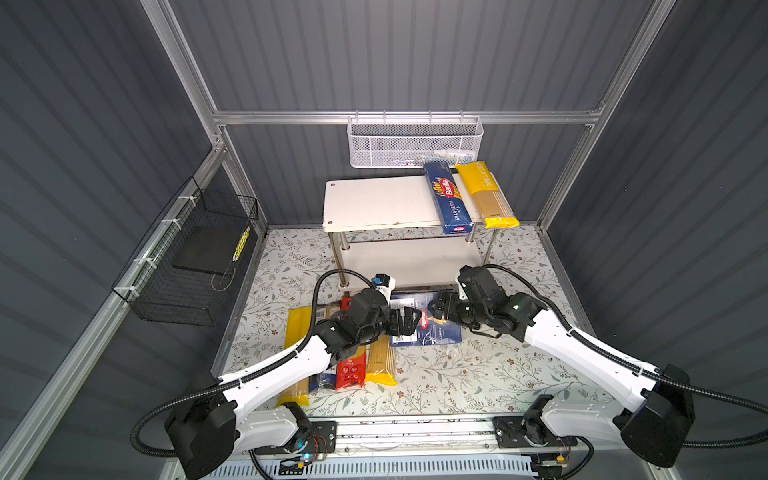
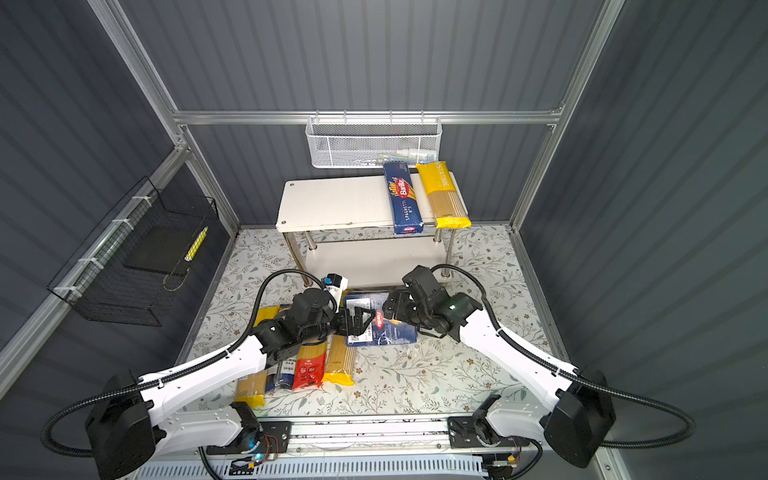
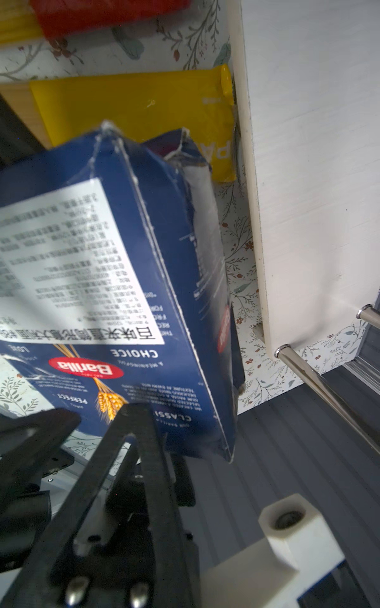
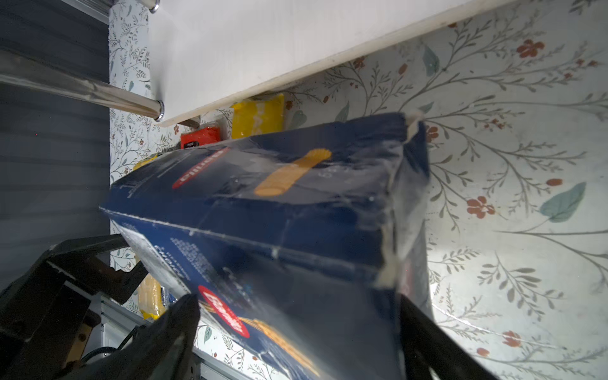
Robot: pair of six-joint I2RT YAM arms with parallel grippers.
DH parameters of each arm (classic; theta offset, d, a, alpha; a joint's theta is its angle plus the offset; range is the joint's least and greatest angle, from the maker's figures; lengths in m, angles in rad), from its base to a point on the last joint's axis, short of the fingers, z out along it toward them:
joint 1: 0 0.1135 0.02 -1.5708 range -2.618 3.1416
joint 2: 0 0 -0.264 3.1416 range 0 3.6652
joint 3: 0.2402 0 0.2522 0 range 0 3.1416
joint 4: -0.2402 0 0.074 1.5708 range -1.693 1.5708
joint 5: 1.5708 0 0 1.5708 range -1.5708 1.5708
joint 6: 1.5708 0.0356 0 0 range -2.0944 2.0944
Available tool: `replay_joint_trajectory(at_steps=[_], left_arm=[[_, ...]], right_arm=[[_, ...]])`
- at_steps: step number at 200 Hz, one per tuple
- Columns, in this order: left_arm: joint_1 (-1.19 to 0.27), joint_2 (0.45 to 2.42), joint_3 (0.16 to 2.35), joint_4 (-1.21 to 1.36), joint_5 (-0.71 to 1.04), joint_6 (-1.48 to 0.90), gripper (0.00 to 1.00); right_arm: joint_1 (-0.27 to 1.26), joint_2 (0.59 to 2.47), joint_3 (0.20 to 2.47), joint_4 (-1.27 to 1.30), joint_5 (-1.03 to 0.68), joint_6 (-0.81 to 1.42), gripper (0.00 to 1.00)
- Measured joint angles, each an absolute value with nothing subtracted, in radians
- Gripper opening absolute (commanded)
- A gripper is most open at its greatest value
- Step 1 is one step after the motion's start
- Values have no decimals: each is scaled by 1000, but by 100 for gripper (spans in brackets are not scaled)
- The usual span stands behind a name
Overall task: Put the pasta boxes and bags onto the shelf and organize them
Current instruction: 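Carry the wide blue box with both grippers toward the lower shelf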
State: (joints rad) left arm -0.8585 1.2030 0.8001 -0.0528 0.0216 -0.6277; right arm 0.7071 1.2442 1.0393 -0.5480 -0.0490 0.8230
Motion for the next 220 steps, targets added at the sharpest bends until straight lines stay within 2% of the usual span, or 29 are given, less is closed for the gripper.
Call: replay_joint_trajectory(at_steps=[115,220], left_arm=[[-859,1111,935,-196,-39,-561,100],[-862,1092,998,-180,-76,-517,100]], right_arm=[[801,1279,1212,-667,30,777,90],[826,1312,1322,-750,32,773,90]])
